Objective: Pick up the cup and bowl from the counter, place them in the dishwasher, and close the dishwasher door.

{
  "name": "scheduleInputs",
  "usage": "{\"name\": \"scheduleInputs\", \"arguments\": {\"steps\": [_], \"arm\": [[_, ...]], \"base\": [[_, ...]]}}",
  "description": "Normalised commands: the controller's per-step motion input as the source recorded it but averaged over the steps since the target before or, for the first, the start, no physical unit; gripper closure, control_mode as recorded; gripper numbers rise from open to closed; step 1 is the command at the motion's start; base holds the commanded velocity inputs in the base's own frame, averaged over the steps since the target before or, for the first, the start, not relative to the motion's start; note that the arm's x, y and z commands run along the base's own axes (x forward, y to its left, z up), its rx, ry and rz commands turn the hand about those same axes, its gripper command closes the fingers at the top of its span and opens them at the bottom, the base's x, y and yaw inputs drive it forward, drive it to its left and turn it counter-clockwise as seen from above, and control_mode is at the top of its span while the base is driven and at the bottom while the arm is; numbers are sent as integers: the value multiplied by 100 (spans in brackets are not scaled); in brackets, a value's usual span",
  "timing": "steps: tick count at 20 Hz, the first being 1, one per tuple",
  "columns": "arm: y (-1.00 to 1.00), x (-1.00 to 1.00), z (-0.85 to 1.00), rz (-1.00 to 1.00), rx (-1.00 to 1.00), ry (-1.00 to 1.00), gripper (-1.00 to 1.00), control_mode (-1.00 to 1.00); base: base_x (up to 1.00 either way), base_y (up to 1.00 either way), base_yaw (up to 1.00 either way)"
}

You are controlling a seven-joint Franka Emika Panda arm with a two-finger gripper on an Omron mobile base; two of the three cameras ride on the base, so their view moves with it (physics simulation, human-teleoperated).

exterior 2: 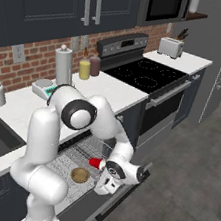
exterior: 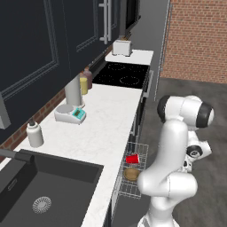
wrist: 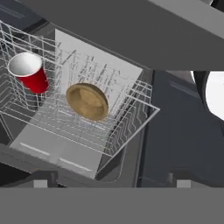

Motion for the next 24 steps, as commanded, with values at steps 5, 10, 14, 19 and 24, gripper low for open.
{"name": "scheduleInputs", "arguments": {"steps": [5,10,14,19,24], "arm": [[-100,0,48,-5,22,3,-100,-100],[-100,0,-24,-6,16,15,-100,-100],[-100,0,-93,-6,16,14,-100,-100],[-96,0,-100,-6,18,7,-100,-100],[-48,0,-100,-3,21,0,-100,-100]], "base": [[0,0,0],[0,0,0],[0,0,0],[0,0,0],[0,0,0]]}}
